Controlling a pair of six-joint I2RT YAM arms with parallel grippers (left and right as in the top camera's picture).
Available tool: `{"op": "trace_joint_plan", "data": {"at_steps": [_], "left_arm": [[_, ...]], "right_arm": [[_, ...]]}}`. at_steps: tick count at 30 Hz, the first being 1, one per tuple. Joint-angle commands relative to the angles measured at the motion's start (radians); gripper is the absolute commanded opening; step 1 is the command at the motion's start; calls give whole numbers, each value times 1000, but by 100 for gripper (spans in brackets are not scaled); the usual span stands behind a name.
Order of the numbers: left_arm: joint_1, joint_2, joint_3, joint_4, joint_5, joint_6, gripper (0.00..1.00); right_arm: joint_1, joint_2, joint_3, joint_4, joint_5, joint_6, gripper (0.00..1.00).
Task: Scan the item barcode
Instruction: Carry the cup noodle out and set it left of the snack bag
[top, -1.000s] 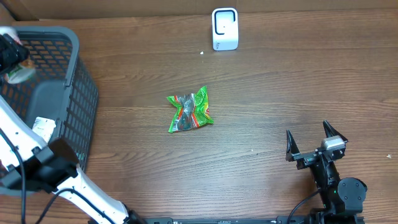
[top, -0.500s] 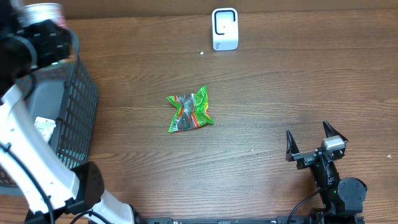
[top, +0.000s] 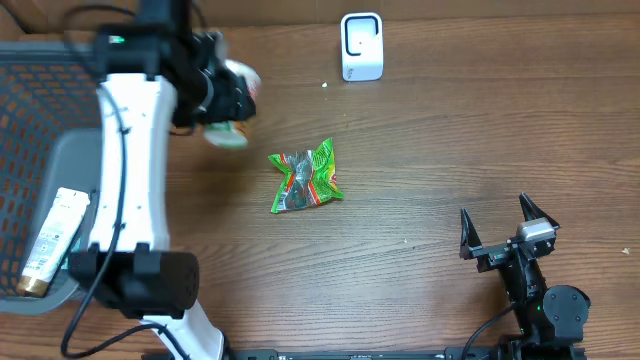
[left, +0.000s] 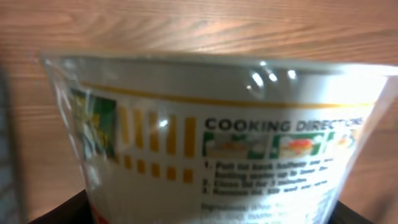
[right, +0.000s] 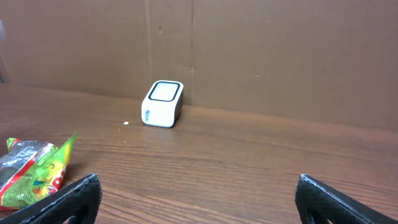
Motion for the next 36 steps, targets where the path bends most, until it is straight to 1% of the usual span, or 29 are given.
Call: {"op": "trace_joint_plan", "data": {"at_steps": [1,3,5,8,9,12,13,16,19,21,22,25,28,36], "left_arm": [[-29,1,-219,106,-13,-69,71],[-35,1,-333,186,-13,-87,71],[-35,1,-473,303,-13,-97,71],[-35,1,-616,438,-16,-111,70],[-35,1,-666,486,-39,-129,70],[-35,1,-748,569,-99,-137,70],[-35,1,-812,631,-118,-137,72],[-37,1,-859,660,-107,-137,75],[-42,0,-862,656,-79,-133,84],[-42,0,-859,657,-49,-124,88],[-42,0,-854,657,-36,-114,91],[-42,0,-807,633,-36,-85,100],[-42,-2,-724,576,-39,-65,100],[-39,-3,-369,331,-90,-38,100]], "right_arm": [[2,-8,-11,7,11,6,100],[2,-8,-11,7,11,6,100],[2,-8,-11,7,11,6,100],[2,-8,-11,7,11,6,100],[2,-8,-11,7,11,6,100],[2,-8,-11,7,11,6,100],[2,-8,-11,7,11,6,100],[2,-8,-11,7,11,6,100],[2,-8,-11,7,11,6,100],[2,-8,-11,7,11,6,100],[2,-8,-11,7,11,6,100],[2,-8,-11,7,11,6,100],[2,-8,-11,7,11,6,100],[2,-8,-11,7,11,6,100]]}}
